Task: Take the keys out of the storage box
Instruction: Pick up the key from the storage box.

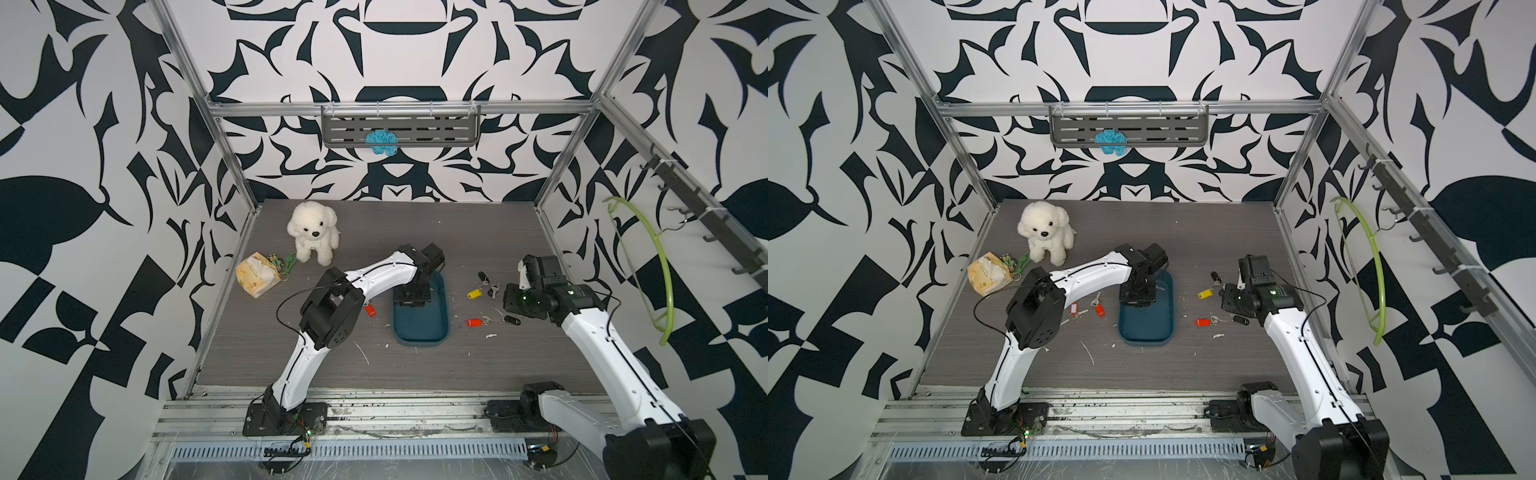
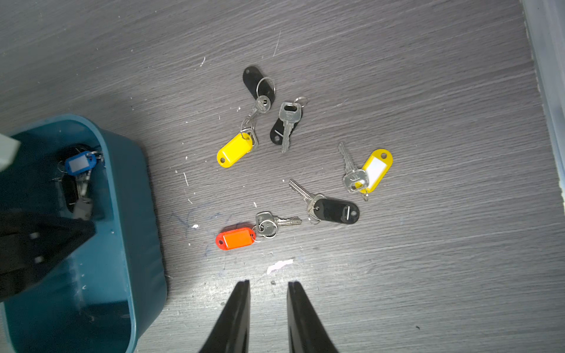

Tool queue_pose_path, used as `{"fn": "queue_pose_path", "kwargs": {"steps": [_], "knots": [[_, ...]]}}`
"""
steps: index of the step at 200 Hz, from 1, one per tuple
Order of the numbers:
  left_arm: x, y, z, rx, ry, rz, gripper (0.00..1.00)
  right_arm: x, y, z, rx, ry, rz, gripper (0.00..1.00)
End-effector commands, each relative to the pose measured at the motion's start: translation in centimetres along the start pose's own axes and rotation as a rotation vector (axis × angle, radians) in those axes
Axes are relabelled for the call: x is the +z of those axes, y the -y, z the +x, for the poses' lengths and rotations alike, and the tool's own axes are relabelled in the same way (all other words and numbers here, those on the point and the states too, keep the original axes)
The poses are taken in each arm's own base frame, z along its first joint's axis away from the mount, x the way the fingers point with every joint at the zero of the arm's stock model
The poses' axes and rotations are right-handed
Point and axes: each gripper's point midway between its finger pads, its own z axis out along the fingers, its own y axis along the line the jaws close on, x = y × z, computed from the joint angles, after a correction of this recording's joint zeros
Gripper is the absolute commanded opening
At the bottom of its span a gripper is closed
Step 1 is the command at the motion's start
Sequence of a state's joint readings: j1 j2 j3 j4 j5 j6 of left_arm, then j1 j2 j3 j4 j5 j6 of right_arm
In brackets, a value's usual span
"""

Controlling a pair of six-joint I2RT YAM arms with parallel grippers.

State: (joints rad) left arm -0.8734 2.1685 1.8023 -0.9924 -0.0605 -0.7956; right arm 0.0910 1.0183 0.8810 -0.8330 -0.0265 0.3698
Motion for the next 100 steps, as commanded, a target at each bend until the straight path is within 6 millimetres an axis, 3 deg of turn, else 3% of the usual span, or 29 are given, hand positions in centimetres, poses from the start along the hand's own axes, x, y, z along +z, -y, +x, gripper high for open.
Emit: {"fn": "queue_pose_path", "kwargs": {"steps": [1, 62, 100], "knots": [[-6.9, -0.1, -1.3, 0.015, 0.124, 0.035, 0.04, -0.1, 0.0, -0.4, -0.002, 0.016, -0.003, 0.27], [-15.2, -2.6, -1.5, 0.001, 0.285, 0.046, 0.06, 0.2, 0.1, -0.2, 0.001, 0.008, 0.005, 0.27], [-18.4, -7.3, -0.7, -0.055, 0.329, 0.016, 0.08, 0.4, 0.2, -0.1, 0.003, -0.001, 0.008, 0.27]]}}
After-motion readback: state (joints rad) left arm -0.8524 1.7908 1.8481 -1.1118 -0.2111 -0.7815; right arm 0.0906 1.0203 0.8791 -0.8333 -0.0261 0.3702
